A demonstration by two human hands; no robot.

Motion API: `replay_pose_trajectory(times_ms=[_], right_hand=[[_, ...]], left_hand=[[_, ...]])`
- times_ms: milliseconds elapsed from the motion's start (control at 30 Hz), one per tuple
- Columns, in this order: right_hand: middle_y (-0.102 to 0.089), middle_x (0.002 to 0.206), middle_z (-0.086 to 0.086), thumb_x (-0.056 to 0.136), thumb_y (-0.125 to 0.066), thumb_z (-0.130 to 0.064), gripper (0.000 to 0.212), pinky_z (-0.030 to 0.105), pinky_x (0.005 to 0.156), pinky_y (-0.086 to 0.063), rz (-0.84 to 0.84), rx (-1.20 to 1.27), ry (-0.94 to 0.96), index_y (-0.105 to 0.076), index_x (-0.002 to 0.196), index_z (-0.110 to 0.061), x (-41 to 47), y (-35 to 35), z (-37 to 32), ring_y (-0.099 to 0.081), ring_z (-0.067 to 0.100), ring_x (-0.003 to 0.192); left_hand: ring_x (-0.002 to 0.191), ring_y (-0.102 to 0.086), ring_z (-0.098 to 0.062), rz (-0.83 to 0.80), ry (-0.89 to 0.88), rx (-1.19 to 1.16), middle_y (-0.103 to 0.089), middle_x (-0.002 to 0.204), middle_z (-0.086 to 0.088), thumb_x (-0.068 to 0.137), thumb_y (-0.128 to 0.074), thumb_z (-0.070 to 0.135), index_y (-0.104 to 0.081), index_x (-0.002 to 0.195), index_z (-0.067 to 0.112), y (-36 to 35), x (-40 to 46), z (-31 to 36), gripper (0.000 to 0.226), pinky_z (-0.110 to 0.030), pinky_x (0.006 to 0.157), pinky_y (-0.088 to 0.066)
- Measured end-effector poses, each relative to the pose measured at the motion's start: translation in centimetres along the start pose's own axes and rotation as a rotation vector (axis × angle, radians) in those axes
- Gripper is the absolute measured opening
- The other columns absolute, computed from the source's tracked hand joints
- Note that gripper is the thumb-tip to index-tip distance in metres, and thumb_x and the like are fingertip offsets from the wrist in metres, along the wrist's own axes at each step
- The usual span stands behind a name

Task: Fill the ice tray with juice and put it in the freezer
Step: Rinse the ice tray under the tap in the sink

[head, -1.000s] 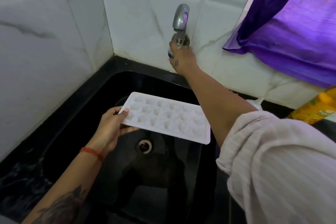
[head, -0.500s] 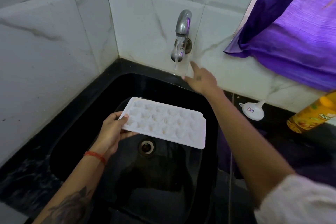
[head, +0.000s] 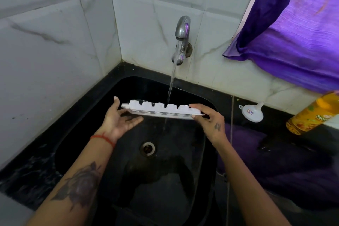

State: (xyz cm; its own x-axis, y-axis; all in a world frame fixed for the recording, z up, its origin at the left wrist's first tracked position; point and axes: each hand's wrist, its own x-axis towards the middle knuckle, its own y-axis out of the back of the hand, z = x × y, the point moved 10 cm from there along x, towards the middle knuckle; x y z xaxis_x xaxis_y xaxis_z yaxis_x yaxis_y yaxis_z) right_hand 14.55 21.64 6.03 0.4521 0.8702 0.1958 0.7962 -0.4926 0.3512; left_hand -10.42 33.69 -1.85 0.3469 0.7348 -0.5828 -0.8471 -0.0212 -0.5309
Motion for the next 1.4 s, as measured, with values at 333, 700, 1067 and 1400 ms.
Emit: replay_pose_trajectory(times_ms=[333,700,1067,1400], right_hand=[[-0.062,0.127,-0.002,0.085,-0.054,0.0,0.04,0.025,0.089,-0.05,0.09,0.479,-0.405,-0.063,0.117,-0.023,-0.6,2.6,5.1,-0.06,0.011,0.113],[-0.068,0.113,0.014,0.08,-0.07,-0.003,0.038,0.03,0.078,-0.058,0.209,0.318,-0.428,-0.061,0.117,-0.004,0.2,4.4,3.6,-0.069,0.018,0.089],[-0.065,0.084,-0.014,0.073,-0.076,-0.017,0.039,0.029,0.083,-0.053,0.109,-0.098,-0.096,-0.068,0.111,-0.019,4.4,2.7,-7.0,-0.066,0.01,0.086],[-0.063,0.116,0.011,0.086,-0.065,-0.036,0.041,0.036,0.077,-0.057,0.161,-0.01,-0.634,-0.055,0.116,-0.01,-0.6,6.0,6.5,-0.063,0.023,0.099]], left_hand=[[0.126,-0.046,-0.036,-0.091,-0.117,0.157,-0.046,0.14,-0.023,0.098,-0.024,-0.001,-0.04,0.138,0.0,-6.7,0.4,1.3,0.043,-0.046,0.101,-0.039],[0.102,-0.061,-0.025,0.089,-0.281,0.366,-0.061,0.119,-0.009,0.096,-0.044,0.009,-0.057,0.123,0.013,-6.1,2.7,3.2,0.03,-0.041,0.088,-0.051],[0.1,-0.065,-0.029,0.157,-0.032,0.319,-0.055,0.126,-0.027,0.098,-0.028,0.0,-0.048,0.13,-0.003,-4.4,3.8,-1.3,0.038,-0.029,0.08,-0.053],[0.08,-0.058,-0.025,0.099,-0.333,0.617,-0.06,0.094,-0.01,0.097,-0.044,0.027,-0.059,0.078,0.013,-10.9,2.9,2.8,0.028,-0.032,0.072,-0.048]])
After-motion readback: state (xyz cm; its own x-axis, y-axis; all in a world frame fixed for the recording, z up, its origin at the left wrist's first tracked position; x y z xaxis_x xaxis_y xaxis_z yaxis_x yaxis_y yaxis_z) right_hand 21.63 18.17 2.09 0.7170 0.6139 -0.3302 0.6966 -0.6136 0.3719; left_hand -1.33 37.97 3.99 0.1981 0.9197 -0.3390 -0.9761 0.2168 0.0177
